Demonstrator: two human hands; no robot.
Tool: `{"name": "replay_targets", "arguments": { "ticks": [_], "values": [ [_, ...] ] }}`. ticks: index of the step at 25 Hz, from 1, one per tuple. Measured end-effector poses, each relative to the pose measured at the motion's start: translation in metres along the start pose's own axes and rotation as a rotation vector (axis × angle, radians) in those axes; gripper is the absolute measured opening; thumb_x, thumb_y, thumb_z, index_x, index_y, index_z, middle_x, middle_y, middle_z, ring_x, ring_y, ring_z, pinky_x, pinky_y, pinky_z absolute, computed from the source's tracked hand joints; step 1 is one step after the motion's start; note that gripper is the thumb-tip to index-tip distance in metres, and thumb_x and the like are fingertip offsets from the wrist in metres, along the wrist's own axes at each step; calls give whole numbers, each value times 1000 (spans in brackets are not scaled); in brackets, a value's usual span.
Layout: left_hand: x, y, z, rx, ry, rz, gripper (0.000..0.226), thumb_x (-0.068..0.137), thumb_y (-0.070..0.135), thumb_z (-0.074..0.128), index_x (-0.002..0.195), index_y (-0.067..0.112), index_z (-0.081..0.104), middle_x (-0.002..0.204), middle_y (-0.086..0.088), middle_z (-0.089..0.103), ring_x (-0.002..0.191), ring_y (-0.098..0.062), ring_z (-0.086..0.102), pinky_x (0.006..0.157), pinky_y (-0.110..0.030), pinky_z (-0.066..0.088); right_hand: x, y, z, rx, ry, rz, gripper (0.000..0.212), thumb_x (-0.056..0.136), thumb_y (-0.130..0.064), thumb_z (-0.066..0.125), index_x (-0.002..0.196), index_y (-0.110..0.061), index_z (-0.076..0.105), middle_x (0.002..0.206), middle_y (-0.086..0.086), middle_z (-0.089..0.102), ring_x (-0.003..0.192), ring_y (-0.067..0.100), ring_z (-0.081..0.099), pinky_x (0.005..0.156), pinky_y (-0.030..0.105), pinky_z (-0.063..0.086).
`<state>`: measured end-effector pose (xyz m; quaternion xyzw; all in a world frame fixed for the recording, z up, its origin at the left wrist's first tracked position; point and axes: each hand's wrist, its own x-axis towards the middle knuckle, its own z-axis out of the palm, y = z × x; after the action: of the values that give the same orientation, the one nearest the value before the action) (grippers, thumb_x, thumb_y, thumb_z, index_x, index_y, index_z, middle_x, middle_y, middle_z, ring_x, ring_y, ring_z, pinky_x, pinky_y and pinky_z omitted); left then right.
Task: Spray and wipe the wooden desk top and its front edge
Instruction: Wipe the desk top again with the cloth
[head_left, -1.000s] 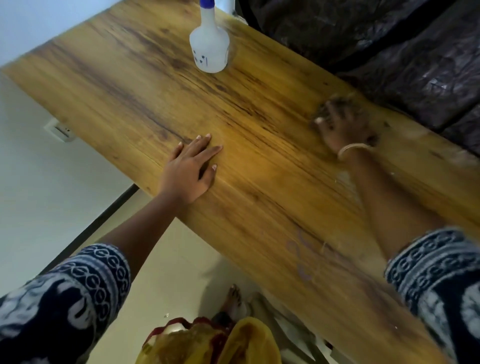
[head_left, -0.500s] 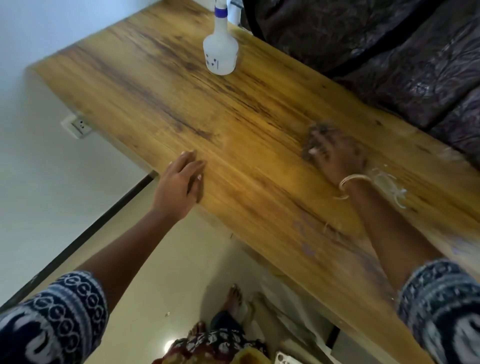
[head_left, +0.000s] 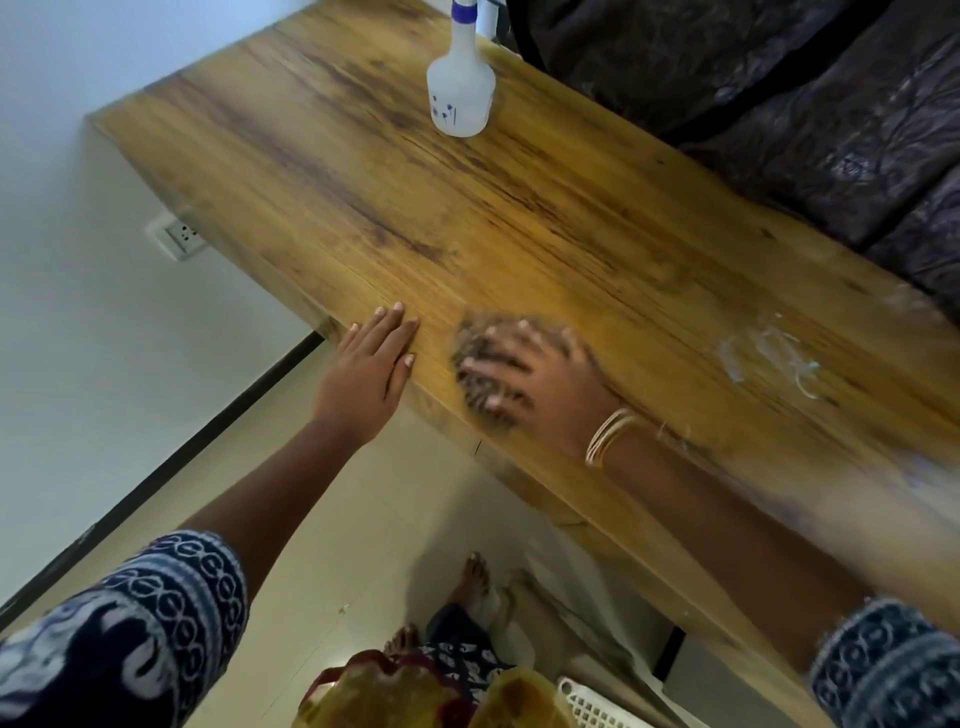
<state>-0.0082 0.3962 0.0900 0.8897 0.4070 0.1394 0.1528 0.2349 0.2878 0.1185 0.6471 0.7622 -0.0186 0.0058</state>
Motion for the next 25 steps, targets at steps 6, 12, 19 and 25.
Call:
{"name": "replay_targets", "arguments": {
  "ticks": [6,12,19,25],
  "values": [
    [4,-4,-10,-10,-94,-5,51,103,34,35,150,18,30,159,-4,23,149,-20,17,121,-41,18,37,137,-13,241,5,1024,56,98,-62,26,152,-47,20,165,3,12,149,41,8,111,73,8],
    [4,1,-15,84,-167,18,56,102,38,26,153,15,23,161,-8,17,149,-25,14,121,-44,19,42,-25,5,38,-76,197,54,96,-61,28,149,-53,19,164,-2,17,147,41,14,111,71,13],
    [-7,31,-18,196,-155,118,61,99,46,22,149,13,29,159,-11,22,148,-27,19,120,-48,20,-35,131,1,32,52,533,51,98,-52,39,148,-43,34,159,3,30,140,37,31,110,56,32],
    [-24,80,7,99,-188,280,61,97,47,25,146,12,38,156,-9,33,145,-24,29,118,-44,25,-77,131,4,149,12,875,63,93,-63,26,151,-39,29,159,13,26,144,45,21,114,64,17]
  ]
}}
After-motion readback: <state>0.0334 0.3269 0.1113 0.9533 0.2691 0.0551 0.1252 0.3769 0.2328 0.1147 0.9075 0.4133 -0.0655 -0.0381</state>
